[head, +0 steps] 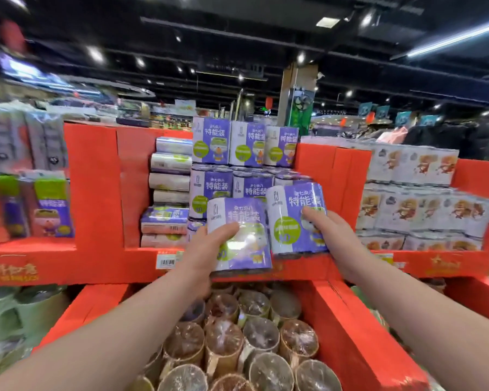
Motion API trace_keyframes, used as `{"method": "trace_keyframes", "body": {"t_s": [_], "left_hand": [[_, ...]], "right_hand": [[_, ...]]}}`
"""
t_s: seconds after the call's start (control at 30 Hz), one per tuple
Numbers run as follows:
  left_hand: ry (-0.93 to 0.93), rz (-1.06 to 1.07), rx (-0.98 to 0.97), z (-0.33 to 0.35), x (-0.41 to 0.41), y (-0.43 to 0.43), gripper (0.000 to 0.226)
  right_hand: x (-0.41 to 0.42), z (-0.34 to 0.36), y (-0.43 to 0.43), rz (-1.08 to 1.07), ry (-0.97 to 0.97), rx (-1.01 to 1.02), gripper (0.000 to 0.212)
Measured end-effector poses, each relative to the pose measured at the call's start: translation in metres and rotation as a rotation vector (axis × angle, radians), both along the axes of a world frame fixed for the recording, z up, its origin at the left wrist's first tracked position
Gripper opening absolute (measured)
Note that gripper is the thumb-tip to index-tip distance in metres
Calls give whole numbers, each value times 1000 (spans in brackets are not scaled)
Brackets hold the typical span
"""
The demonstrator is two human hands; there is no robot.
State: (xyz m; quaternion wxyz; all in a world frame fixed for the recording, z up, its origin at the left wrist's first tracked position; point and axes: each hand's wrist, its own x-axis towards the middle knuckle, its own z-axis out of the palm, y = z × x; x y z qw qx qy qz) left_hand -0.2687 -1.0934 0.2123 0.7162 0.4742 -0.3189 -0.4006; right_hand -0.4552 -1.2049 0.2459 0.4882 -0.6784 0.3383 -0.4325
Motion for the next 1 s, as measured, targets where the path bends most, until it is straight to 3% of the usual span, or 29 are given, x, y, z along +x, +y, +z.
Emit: {"method": "trace_keyframes", "body": {"t_s": [0.1, 0.2, 0.43, 0.53, 0.73, 0.87, 1.0], "left_hand": [[7, 96, -35, 14, 5, -17, 51], [7, 177, -75, 27, 8, -29, 49], [-99, 284, -126, 59, 16, -44, 55], [-107, 279, -148, 69, 25, -53, 36], [-143, 213, -217, 89, 44, -60, 16], [-168, 207, -255, 97, 60, -62, 11], [-162, 206, -260, 103, 73, -66, 15]], "right_hand": [[19, 33, -44, 29, -32, -102, 24], [34, 66, -82, 11, -18, -190, 58], [66, 120, -133, -49, 130, -367, 54], [70, 139, -136, -72, 271, -465, 78], [75, 166, -146, -189, 542, -549, 73], [87, 178, -154, -274, 707, -502, 69], [101, 183, -168, -276, 808, -479, 79]]}}
